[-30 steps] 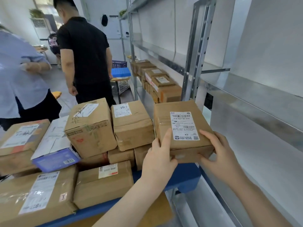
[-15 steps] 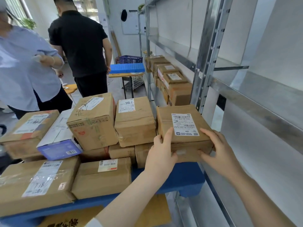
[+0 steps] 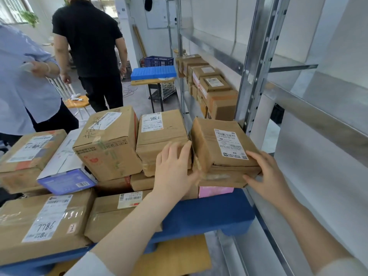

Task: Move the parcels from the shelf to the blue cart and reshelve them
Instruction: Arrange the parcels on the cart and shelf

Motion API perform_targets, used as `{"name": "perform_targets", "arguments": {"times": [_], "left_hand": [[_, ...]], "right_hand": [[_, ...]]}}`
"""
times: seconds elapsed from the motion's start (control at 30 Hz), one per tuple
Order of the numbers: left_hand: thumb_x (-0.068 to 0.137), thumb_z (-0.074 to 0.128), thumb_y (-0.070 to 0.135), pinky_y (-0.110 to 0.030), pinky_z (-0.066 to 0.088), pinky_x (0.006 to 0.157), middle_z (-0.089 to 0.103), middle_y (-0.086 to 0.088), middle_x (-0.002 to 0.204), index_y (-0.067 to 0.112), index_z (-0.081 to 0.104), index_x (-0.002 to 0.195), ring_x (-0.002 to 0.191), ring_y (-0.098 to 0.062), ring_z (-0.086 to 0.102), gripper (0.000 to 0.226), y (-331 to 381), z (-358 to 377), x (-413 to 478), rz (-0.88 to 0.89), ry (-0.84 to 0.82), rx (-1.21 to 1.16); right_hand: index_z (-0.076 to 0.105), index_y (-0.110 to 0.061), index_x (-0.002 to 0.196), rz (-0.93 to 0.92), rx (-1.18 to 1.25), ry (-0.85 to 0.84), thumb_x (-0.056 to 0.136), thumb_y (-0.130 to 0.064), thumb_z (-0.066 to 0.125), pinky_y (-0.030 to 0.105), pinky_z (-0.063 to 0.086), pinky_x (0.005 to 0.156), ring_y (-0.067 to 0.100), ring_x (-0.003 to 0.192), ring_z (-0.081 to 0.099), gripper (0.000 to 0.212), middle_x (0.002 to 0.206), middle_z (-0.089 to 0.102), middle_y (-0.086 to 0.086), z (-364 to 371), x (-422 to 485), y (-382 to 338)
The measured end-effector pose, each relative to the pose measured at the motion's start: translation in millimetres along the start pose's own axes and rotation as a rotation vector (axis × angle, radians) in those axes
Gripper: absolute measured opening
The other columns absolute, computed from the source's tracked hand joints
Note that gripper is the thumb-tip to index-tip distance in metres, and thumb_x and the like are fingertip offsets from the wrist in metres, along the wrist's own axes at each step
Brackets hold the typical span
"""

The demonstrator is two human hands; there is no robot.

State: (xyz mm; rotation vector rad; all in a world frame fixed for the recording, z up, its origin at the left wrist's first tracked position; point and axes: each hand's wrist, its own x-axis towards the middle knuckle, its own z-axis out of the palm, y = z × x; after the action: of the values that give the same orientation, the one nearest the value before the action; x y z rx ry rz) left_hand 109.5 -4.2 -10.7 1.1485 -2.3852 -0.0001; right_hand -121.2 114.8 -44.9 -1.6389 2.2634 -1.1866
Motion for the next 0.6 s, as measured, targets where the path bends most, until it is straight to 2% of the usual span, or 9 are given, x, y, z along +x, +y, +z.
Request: {"name": "perform_targets", "arguments": {"times": [0.07, 0.13, 0.2, 0.3, 0.43, 0.6], "left_hand": [[0.083, 0.050, 0.059, -0.049, 0.005, 0.116, 0.020, -0.009, 0.157, 0.027, 0.015, 0.152, 0.147, -0.030, 0.005, 0.083, -15.7, 4.1, 10.3, -0.063, -0.124, 0.072], [0.083, 0.051, 0.057, -0.055, -0.002, 0.115, 0.010, -0.006, 0.160, 0.030, 0.005, 0.152, 0.148, -0.029, -0.002, 0.088, -25.3, 10.5, 15.4, -0.092, -0.213, 0.096], [0.082, 0.055, 0.049, -0.058, -0.001, 0.115, 0.012, -0.004, 0.159, 0.029, 0.004, 0.152, 0.147, -0.029, 0.002, 0.089, -29.6, 15.3, 15.8, -0.091, -0.247, 0.118], [0.080, 0.060, 0.039, -0.060, 0.009, 0.114, 0.025, -0.001, 0.151, 0.029, 0.013, 0.150, 0.140, -0.028, 0.017, 0.085, -30.9, 16.6, 17.0, -0.069, -0.227, 0.146], [0.080, 0.062, 0.028, -0.061, 0.018, 0.111, 0.035, -0.001, 0.140, 0.026, 0.023, 0.148, 0.129, -0.028, 0.030, 0.079, -31.8, 13.7, 21.2, -0.038, -0.183, 0.175], [0.089, 0.055, 0.015, -0.054, 0.029, 0.106, 0.041, -0.005, 0.132, 0.020, 0.031, 0.145, 0.118, -0.030, 0.040, 0.062, -36.8, 9.0, 27.6, 0.054, -0.136, 0.282]], "right_hand": [[0.043, -0.024, 0.139, 0.004, -0.003, -0.013, 0.078, -0.009, 0.075, 0.022, 0.032, 0.099, 0.010, 0.123, 0.037, 0.070, 0.140, 0.037, 0.003, -0.1, 5.1, 0.4], [0.044, -0.023, 0.139, -0.001, -0.026, -0.021, 0.078, -0.007, 0.075, 0.026, 0.032, 0.102, 0.019, 0.127, 0.038, 0.069, 0.141, 0.037, 0.007, 0.1, 11.8, 1.6], [0.045, -0.020, 0.138, 0.005, -0.066, -0.017, 0.079, -0.006, 0.074, 0.027, 0.031, 0.103, 0.025, 0.130, 0.037, 0.067, 0.143, 0.034, 0.011, 1.4, 19.1, 3.1], [0.045, -0.018, 0.139, 0.028, -0.123, -0.020, 0.081, -0.005, 0.072, 0.027, 0.028, 0.102, 0.029, 0.134, 0.033, 0.065, 0.147, 0.030, 0.014, 4.9, 28.5, 5.1], [0.043, -0.016, 0.140, 0.025, -0.173, -0.006, 0.080, -0.003, 0.071, 0.041, 0.030, 0.110, 0.032, 0.135, 0.033, 0.067, 0.148, 0.028, 0.015, 10.6, 36.7, 4.5], [0.038, -0.021, 0.142, 0.013, -0.213, -0.012, 0.079, 0.003, 0.068, 0.051, 0.035, 0.108, 0.035, 0.135, 0.031, 0.074, 0.148, 0.025, 0.016, 15.8, 38.6, 6.1]]}}
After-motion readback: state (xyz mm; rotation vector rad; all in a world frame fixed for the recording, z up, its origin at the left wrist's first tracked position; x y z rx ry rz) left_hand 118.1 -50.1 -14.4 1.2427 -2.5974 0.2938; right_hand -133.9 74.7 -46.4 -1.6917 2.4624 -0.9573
